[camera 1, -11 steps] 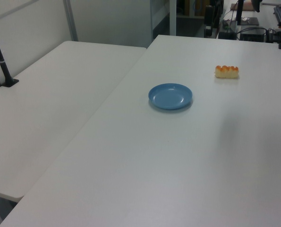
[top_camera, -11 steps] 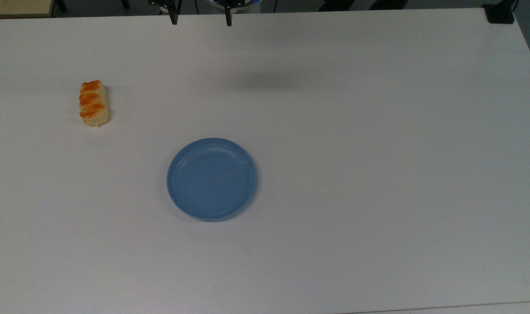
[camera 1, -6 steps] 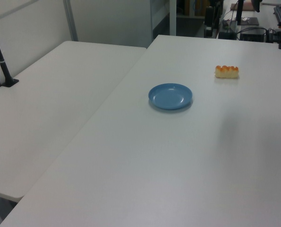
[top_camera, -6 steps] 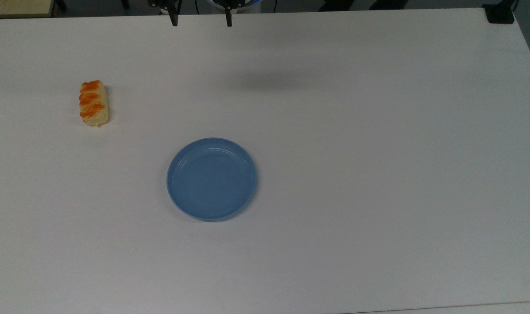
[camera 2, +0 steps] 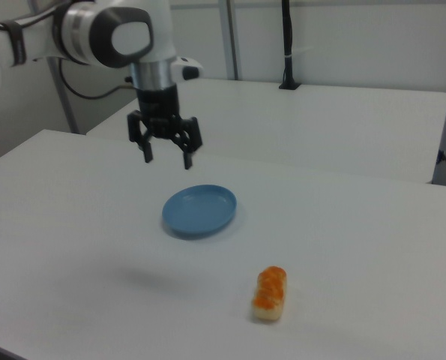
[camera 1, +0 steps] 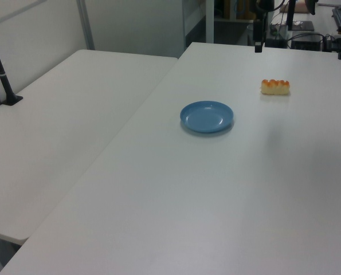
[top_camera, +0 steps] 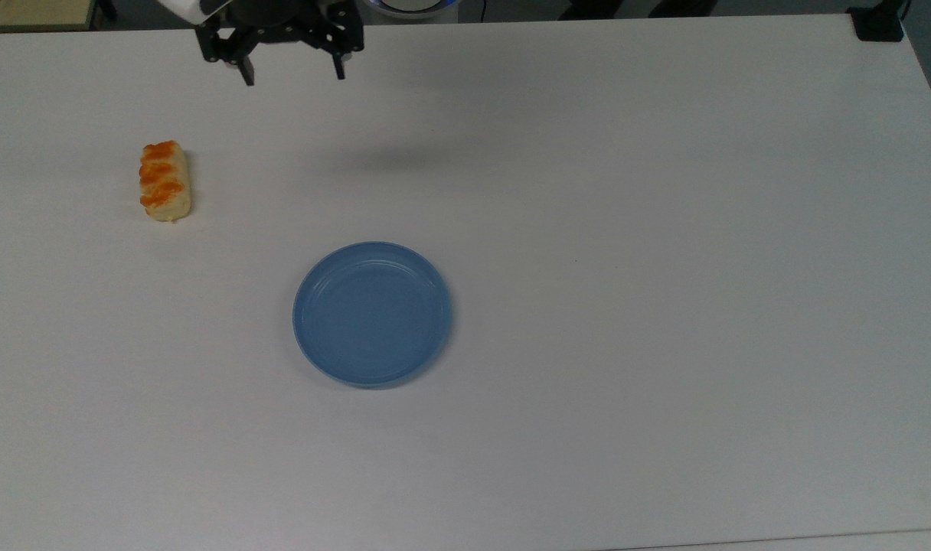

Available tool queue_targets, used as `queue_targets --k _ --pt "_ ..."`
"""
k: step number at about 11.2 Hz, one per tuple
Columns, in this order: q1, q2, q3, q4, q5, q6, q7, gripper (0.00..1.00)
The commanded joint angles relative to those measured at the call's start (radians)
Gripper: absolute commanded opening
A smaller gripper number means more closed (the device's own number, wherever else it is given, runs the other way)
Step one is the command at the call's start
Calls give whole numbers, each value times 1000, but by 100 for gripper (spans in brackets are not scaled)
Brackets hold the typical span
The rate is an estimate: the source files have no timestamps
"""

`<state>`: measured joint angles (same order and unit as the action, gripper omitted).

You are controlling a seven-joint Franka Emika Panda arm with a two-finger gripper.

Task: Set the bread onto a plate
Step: 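Move the open gripper over the orange-topped bread and lower it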

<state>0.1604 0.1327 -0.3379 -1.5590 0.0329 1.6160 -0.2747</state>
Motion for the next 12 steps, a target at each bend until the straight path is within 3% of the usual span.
queue_targets --k 1,6,8,10,12 --pt "16 -1 -119 -91 -7 126 -110 100" --pt "70 21 -350 -304 -7 393 -352 100" --pt "73 53 -380 -351 -7 462 -446 100" --pt "70 77 -388 -372 -7 487 -449 100" --pt "53 132 -392 -417 -7 605 -460 100"
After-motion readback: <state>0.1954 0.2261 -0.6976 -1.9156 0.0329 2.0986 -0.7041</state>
